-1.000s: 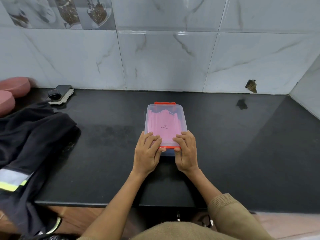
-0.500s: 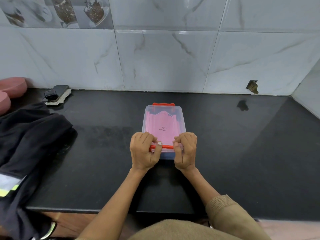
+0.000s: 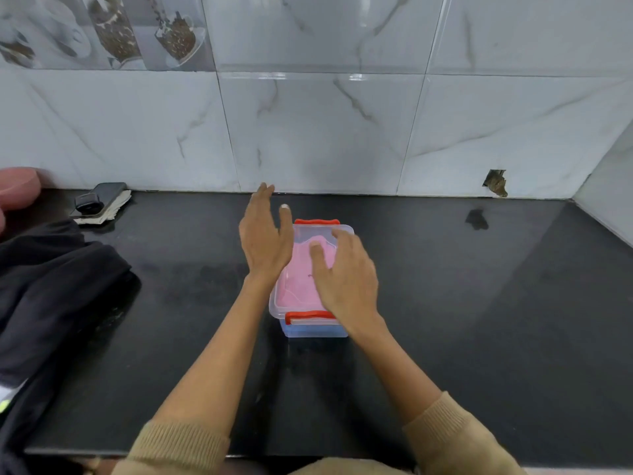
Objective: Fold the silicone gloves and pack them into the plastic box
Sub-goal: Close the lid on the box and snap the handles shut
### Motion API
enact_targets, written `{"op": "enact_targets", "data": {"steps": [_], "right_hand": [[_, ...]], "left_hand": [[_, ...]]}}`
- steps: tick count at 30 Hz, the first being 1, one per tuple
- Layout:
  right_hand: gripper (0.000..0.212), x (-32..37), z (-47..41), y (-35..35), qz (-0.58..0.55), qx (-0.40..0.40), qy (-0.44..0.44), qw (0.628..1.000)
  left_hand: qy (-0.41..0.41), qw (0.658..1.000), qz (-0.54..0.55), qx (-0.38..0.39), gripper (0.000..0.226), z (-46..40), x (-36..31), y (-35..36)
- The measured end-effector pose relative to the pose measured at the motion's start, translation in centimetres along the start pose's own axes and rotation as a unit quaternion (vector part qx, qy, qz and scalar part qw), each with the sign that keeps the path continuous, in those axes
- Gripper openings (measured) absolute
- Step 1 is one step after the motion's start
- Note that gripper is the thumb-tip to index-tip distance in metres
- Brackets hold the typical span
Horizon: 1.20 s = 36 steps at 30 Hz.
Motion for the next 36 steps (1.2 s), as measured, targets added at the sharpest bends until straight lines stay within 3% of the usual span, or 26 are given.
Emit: {"op": "enact_targets", "data": {"steps": [3,7,9,13,17,22,26,27,29,32,34,36], "right_hand": [[0.074,-0.1,0.8,2.4,0.102,0.102,0.018,0.989],[0.083,-1.4,0.7,3.9,0.175,0.149,0.009,0.973],[0.084,-1.9,-0.1,3.9,0.2,0.167,-0.019,0.965],[0.084,-3.5,-2.9,2.7,0.234,0.239,-0.087,0.938],[0.076,-5.1,-5.9,0.9,0.203,0.299,-0.085,0.929],[0.06,-6.2,-7.6,-0.4,0.151,0.196,-0.004,0.969],[0.048,-7.5,-7.5,-0.4,0.174,0.058,0.022,0.983],[0.044,-8.1,-7.4,-0.3,0.132,0.031,0.027,0.99],[0.04,-8.9,-7.3,-0.5,-0.086,-0.016,0.061,0.994],[0.042,-10.1,-7.0,-1.4,-0.379,-0.087,0.19,0.902],[0.046,-11.4,-6.9,-1.0,-0.461,-0.092,0.262,0.843],[0.047,-11.9,-6.5,0.0,-0.513,-0.049,0.307,0.8]], "left_hand": [[0.03,0.987,-0.089,0.132,0.057,-1.1,0.6,3.5],[0.025,0.938,-0.164,0.303,0.058,-1.5,1.8,6.5],[0.037,0.925,-0.19,0.328,0.051,-1.5,2.2,6.9],[0.008,0.943,-0.201,0.265,0.039,-1.6,2.3,6.4],[-0.098,0.965,-0.143,0.196,0.035,-1.0,2.9,5.3],[-0.272,0.959,0.009,0.084,0.03,0.8,3.1,3.3],[-0.302,0.951,0.058,0.043,0.015,2.8,3.6,1.3],[-0.307,0.948,0.068,0.047,0.012,3.2,3.8,1.1],[-0.333,0.935,0.108,0.056,0.013,4.0,4.1,0.9],[-0.368,0.895,0.251,0.018,0.03,4.5,4.4,0.5],[-0.372,0.873,0.314,-0.018,0.048,4.6,5.2,0.5],[-0.374,0.86,0.346,0.003,0.054,5.0,5.6,1.4]]}}
Point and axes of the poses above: each hand's wrist, its own z-axis away from the middle knuckle, its own y-axis out of the palm, x = y × z, the point moved 3 cm from there along -z, towards the middle knuckle, and after that the axes turned 6 degrees about -x, right-handed, at the moved point
